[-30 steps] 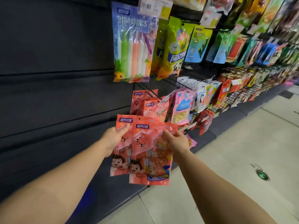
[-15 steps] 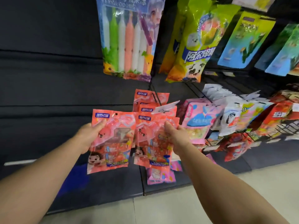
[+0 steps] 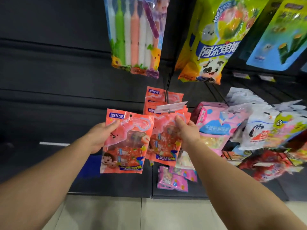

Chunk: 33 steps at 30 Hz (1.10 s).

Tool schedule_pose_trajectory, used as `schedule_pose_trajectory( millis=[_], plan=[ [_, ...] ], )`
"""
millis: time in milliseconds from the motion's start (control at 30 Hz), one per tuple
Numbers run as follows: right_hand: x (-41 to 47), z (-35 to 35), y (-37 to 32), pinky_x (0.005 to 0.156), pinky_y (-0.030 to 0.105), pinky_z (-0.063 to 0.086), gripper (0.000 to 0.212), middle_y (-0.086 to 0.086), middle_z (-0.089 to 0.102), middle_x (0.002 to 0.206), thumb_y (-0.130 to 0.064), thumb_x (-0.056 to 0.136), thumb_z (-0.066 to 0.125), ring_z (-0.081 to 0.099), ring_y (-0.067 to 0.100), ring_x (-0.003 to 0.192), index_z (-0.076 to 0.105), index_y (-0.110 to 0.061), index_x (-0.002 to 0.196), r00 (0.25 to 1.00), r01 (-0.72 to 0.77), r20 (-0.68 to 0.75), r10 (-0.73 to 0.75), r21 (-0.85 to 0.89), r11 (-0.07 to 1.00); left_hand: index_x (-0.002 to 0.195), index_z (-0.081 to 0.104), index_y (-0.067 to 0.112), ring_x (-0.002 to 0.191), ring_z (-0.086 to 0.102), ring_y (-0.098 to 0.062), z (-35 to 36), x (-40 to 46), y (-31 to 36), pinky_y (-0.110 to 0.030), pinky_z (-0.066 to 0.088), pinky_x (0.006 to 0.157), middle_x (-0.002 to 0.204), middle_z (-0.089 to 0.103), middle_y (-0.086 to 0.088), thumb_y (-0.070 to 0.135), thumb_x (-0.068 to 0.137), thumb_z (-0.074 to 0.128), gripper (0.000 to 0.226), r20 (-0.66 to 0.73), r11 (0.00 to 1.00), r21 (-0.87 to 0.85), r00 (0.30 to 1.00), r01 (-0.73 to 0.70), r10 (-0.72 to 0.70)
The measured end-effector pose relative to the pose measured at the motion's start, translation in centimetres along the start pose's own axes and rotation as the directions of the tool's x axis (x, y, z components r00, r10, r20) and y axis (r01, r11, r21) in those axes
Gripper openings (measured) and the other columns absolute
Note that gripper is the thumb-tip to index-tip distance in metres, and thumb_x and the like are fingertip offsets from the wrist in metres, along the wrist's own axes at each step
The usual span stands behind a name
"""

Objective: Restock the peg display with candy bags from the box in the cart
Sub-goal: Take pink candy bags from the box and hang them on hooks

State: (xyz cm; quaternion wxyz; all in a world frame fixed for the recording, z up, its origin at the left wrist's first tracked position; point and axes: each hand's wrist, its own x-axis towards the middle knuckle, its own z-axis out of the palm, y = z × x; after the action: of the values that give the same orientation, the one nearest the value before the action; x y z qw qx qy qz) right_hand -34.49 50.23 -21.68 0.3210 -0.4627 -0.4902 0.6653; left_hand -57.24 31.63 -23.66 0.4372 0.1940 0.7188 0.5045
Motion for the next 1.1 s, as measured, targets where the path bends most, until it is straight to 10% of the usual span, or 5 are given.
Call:
schedule_pose_trajectory(
  millis=[1100],
  plan=[
    [1.8,1.1,0.2,0.082,0.046,0.060,0.019,-0.002,0.076,0.083,-0.042,0.083,0.072,0.075,0.022,0.079,0.066,-0.024,0.086,0.979,0.070,-0.183,-0.089,-0.110,0.991,0.107,0.072,0.020,0.108,0.067,-0.029,2.6,1.6,0.0,-0.056,0.045,0.105,0.105,0.077,-0.006,0.056,0.088,0.062,0.042,0.038,0.998,0.032,0.997,0.062,-0.063]
  ],
)
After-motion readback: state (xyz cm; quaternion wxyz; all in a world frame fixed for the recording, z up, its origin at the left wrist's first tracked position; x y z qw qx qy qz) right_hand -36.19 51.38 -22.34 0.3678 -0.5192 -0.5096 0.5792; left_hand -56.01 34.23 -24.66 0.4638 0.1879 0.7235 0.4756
